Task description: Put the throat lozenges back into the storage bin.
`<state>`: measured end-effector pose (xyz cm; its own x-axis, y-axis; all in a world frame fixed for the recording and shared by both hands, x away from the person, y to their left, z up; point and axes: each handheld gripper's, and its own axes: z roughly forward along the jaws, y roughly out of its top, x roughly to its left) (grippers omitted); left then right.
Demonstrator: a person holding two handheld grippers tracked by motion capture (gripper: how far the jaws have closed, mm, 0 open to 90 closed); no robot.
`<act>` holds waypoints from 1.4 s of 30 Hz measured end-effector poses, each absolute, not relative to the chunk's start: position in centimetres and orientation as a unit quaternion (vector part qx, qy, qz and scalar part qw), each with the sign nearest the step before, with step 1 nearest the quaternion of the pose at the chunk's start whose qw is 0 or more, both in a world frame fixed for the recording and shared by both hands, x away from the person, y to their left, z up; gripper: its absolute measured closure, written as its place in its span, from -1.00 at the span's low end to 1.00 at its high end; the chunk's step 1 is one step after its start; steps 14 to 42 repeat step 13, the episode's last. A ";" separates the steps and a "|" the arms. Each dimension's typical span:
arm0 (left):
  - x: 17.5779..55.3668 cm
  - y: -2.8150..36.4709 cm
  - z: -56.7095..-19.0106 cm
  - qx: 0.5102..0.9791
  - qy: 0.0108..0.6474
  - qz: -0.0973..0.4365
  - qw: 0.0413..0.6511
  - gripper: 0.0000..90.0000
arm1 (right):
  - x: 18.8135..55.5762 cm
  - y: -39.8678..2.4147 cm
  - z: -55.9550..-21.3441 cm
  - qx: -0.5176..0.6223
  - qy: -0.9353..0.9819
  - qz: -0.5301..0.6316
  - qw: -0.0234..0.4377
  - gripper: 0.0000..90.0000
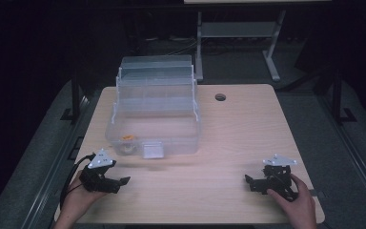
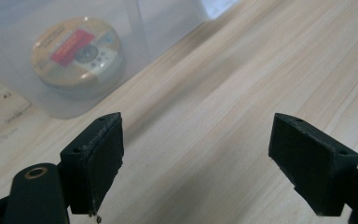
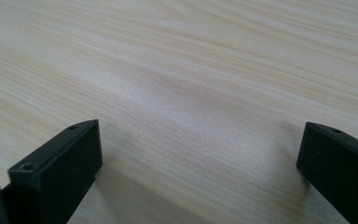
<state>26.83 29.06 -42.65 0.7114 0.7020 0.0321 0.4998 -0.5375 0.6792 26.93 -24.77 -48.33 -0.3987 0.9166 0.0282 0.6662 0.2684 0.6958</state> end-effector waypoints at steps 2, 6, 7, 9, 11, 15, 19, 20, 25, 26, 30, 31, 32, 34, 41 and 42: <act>26.6 29.2 -43.2 0.864 0.350 0.150 0.329 -0.62 | 26.9 -24.8 -48.3 0.512 0.772 0.321 0.195 -1.00; 26.2 29.2 -44.2 0.869 0.348 0.149 0.320 -0.63 | 26.9 -24.8 -48.3 0.512 0.772 0.321 0.195 -1.00; 26.1 29.2 -44.4 0.871 0.347 0.147 0.316 -0.64 | 26.9 -24.8 -48.3 0.512 0.772 0.321 0.195 -1.00; 25.9 29.3 -44.8 0.873 0.346 0.147 0.311 -0.64 | 26.9 -24.8 -48.3 0.512 0.772 0.321 0.195 -1.00; 25.8 29.4 -45.1 0.873 0.348 0.145 0.310 -0.65 | 26.9 -24.8 -48.3 0.513 0.772 0.321 0.195 -1.00; 25.8 29.4 -45.4 0.876 0.346 0.144 0.305 -0.65 | 26.9 -24.8 -48.3 0.513 0.772 0.321 0.195 -1.00; 25.8 29.4 -45.4 0.876 0.346 0.144 0.305 -0.65 | 26.9 -24.8 -48.3 0.513 0.772 0.321 0.195 -1.00; 25.8 29.4 -45.4 0.876 0.346 0.144 0.305 -0.65 | 26.9 -24.8 -48.3 0.513 0.772 0.321 0.195 -1.00; 25.8 29.4 -45.4 0.876 0.346 0.144 0.305 -0.65 | 26.9 -24.8 -48.3 0.513 0.772 0.321 0.195 -1.00; 25.8 29.4 -45.4 0.876 0.346 0.144 0.305 -0.65 | 26.9 -24.8 -48.3 0.513 0.772 0.321 0.195 -1.00; 25.8 29.4 -45.4 0.876 0.346 0.144 0.305 -0.65 | 26.9 -24.8 -48.3 0.513 0.772 0.321 0.195 -1.00; 25.8 29.4 -45.4 0.876 0.346 0.144 0.305 -0.65 | 26.9 -24.8 -48.3 0.513 0.772 0.321 0.195 -1.00; 25.8 29.4 -45.4 0.876 0.346 0.144 0.305 -0.65 | 26.9 -24.8 -48.3 0.513 0.772 0.321 0.195 -1.00; 25.8 29.4 -45.4 0.876 0.346 0.144 0.305 -0.65 | 26.9 -24.8 -48.3 0.513 0.772 0.321 0.195 -1.00; 25.8 29.4 -45.4 0.876 0.346 0.144 0.305 -0.65 | 26.9 -24.8 -48.3 0.513 0.772 0.321 0.195 -1.00; 25.8 29.4 -45.4 0.876 0.346 0.144 0.305 -0.65 | 26.9 -24.8 -48.3 0.513 0.772 0.321 0.195 -1.00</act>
